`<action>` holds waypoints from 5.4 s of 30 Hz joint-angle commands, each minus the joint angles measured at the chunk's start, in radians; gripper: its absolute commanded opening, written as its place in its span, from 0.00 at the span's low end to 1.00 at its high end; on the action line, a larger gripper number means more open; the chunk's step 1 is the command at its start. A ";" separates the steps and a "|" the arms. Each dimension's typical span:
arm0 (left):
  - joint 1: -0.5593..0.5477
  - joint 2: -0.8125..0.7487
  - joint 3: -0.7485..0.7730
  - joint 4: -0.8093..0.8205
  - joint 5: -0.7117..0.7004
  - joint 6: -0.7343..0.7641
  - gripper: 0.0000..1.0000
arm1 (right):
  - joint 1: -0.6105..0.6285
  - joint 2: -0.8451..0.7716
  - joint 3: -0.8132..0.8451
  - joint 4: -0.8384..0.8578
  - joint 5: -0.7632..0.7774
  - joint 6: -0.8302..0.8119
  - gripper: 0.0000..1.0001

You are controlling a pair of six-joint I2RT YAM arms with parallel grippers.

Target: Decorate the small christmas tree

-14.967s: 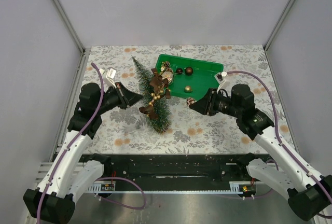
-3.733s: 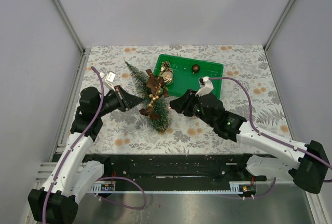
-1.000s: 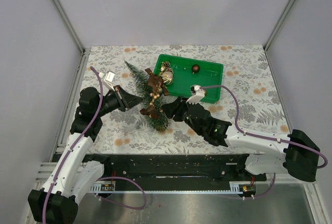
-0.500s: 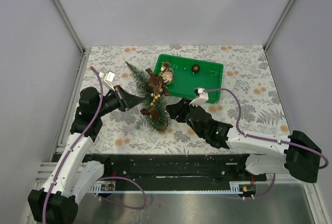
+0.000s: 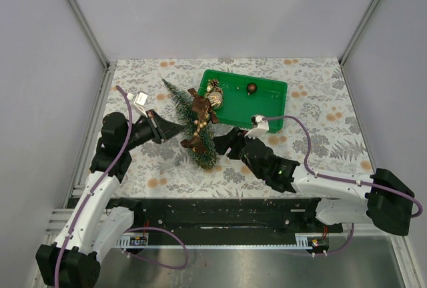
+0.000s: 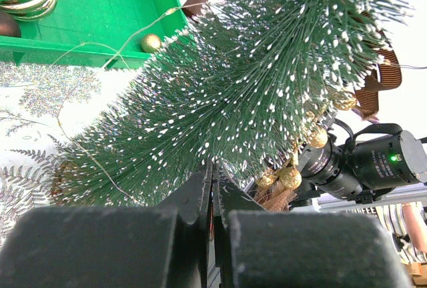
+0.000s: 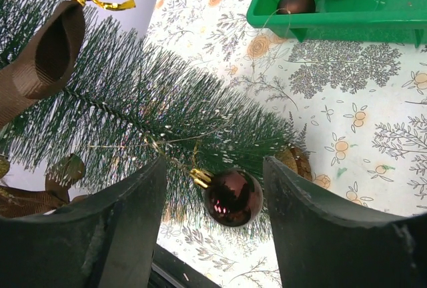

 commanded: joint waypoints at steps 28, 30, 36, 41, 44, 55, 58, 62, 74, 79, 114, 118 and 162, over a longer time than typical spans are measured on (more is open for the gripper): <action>0.003 -0.019 -0.007 0.031 0.030 -0.015 0.00 | -0.227 -0.048 0.020 -0.665 0.031 0.120 0.78; 0.003 -0.020 -0.008 0.032 0.030 -0.016 0.00 | -0.250 0.019 0.060 -0.636 0.000 0.077 0.78; 0.003 -0.020 -0.001 0.025 0.030 -0.010 0.00 | -0.294 0.248 0.189 -0.634 -0.061 0.033 0.78; 0.003 -0.014 -0.001 0.025 0.030 -0.009 0.00 | -0.319 0.305 0.199 -0.585 -0.073 0.033 0.78; 0.004 -0.013 -0.004 0.025 0.030 -0.007 0.00 | -0.327 0.322 0.198 -0.571 -0.078 0.036 0.76; 0.003 -0.016 -0.008 0.025 0.030 -0.006 0.00 | -0.333 0.332 0.186 -0.539 -0.083 0.042 0.52; 0.003 -0.017 -0.008 0.023 0.030 -0.007 0.00 | -0.333 0.323 0.178 -0.535 -0.081 0.043 0.44; 0.003 -0.017 -0.008 0.025 0.031 -0.007 0.00 | -0.333 0.311 0.167 -0.525 -0.080 0.050 0.37; 0.003 -0.017 -0.010 0.025 0.033 -0.006 0.00 | -0.334 -0.001 0.048 -0.412 -0.162 -0.064 0.29; 0.003 -0.017 -0.008 0.026 0.037 -0.009 0.00 | -0.334 -0.290 -0.008 -0.381 -0.341 -0.177 0.28; 0.003 -0.017 -0.013 0.031 0.051 -0.003 0.00 | -0.603 0.401 0.621 -0.472 -0.425 -0.414 0.48; 0.000 0.020 0.021 -0.018 0.057 0.033 0.00 | -0.658 0.636 0.820 -0.504 -0.510 -0.431 0.59; -0.002 0.030 0.007 0.020 0.091 0.030 0.00 | -0.670 0.518 0.509 -0.513 -0.284 -0.431 0.77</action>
